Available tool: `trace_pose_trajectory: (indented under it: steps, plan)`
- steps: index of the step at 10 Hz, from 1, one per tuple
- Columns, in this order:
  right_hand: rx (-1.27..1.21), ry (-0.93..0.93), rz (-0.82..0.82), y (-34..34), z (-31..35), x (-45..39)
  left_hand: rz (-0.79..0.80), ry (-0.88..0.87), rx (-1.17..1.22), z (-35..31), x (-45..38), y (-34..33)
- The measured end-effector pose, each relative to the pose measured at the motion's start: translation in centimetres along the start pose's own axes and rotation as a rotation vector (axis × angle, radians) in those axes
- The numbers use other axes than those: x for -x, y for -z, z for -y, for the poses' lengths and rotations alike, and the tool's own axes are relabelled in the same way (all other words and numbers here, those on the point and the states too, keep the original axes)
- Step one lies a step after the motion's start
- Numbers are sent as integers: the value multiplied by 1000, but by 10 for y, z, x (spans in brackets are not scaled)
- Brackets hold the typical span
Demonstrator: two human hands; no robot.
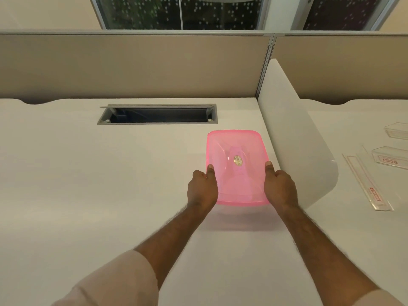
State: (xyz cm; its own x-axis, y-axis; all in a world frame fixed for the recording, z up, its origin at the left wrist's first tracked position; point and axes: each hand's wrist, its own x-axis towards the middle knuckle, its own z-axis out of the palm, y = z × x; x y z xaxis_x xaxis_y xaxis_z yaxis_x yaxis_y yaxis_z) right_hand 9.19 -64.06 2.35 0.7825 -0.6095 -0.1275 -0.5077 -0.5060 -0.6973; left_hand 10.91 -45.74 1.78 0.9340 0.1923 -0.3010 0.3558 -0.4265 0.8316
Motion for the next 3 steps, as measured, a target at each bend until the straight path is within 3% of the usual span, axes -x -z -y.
trace_pose_trajectory:
  steps: [2, 3]
  plan:
    - [94, 9, -42, 11, 7, 3, 56, -93, -41, -1, -3, 25]
    - [151, 148, -257, 13, 12, 13, -92, -330, -270, 6, -13, 61]
